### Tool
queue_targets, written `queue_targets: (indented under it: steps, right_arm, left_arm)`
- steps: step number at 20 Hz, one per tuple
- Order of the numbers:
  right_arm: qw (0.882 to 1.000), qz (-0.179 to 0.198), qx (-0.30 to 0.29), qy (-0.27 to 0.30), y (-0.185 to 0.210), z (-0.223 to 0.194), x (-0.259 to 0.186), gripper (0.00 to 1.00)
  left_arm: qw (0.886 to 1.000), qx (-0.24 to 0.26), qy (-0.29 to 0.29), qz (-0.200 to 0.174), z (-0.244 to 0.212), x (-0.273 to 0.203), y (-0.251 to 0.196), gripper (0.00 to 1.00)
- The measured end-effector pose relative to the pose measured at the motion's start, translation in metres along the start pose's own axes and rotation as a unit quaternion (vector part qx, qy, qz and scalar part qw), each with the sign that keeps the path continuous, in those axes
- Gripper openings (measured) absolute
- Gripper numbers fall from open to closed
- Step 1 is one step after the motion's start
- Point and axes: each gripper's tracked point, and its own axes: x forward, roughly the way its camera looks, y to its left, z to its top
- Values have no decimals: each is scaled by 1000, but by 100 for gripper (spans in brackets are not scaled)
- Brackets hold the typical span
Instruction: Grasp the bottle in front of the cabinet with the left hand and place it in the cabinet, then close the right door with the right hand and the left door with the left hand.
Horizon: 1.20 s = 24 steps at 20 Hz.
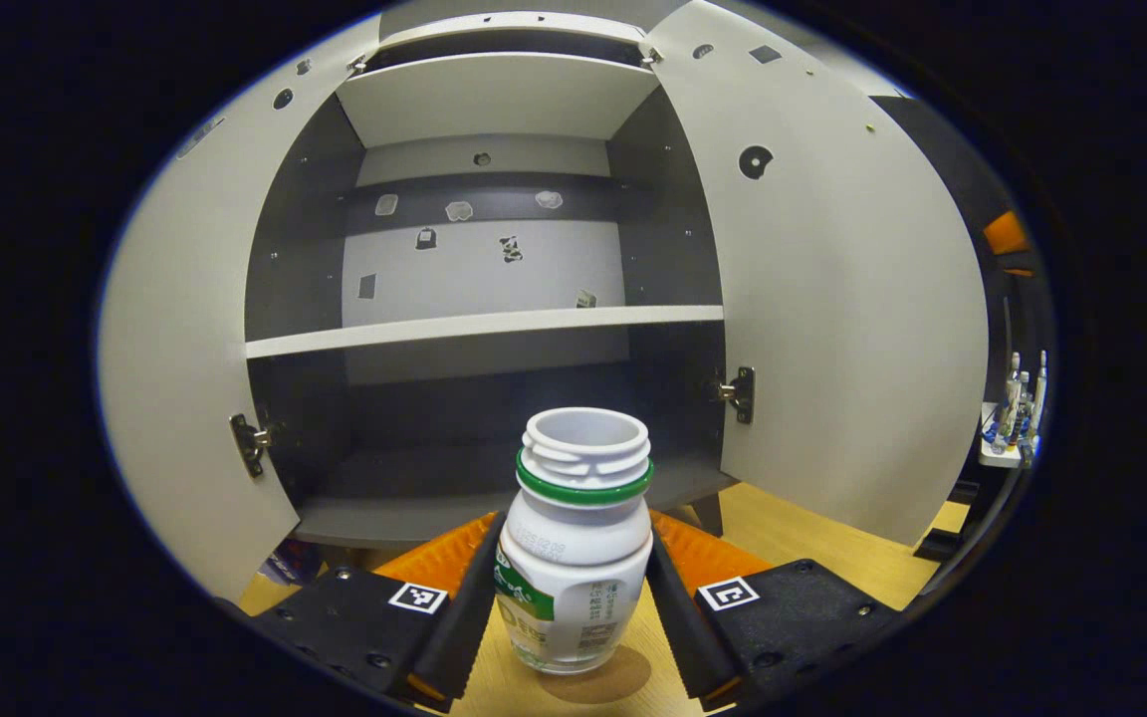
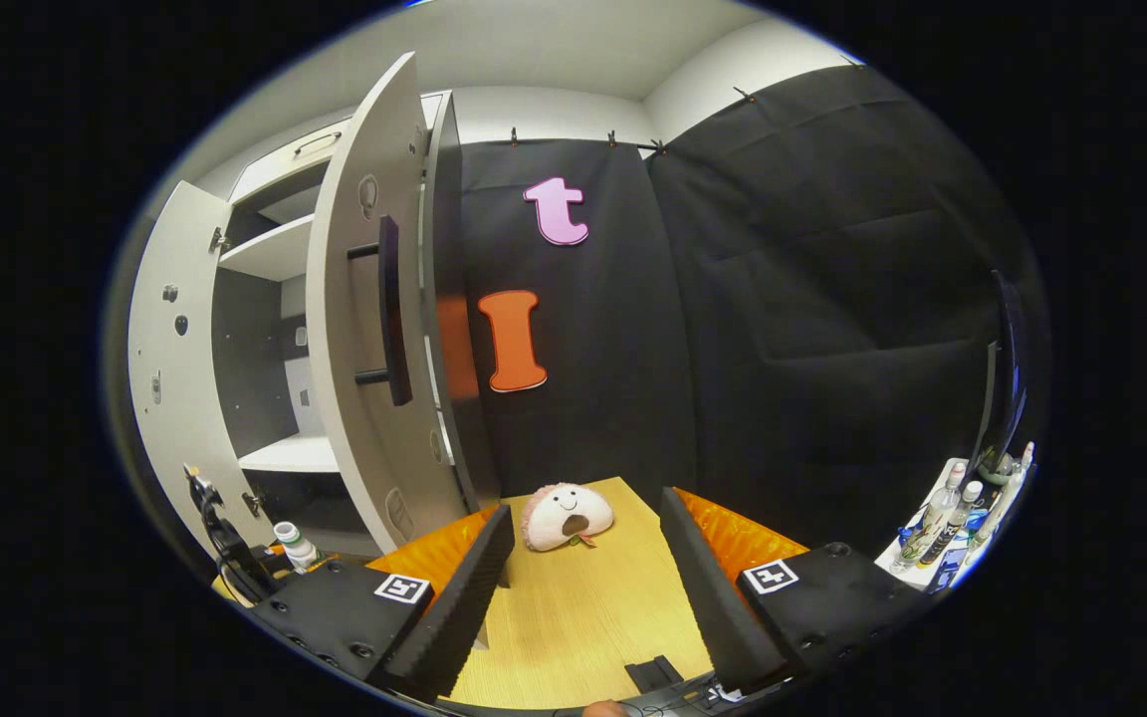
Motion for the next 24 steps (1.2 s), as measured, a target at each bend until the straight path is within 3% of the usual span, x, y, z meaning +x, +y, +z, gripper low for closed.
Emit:
queue_targets:
  steps: [11, 24]
  right_arm:
    - [1000, 16, 3, -8, 3, 4, -20, 98]
    - [999, 16, 23, 18, -10, -12, -12, 98]
  left_arm:
    - [998, -54, -21, -19, 129, 12, 44, 77]
    - [998, -39, -31, 32, 218, 80, 109, 77]
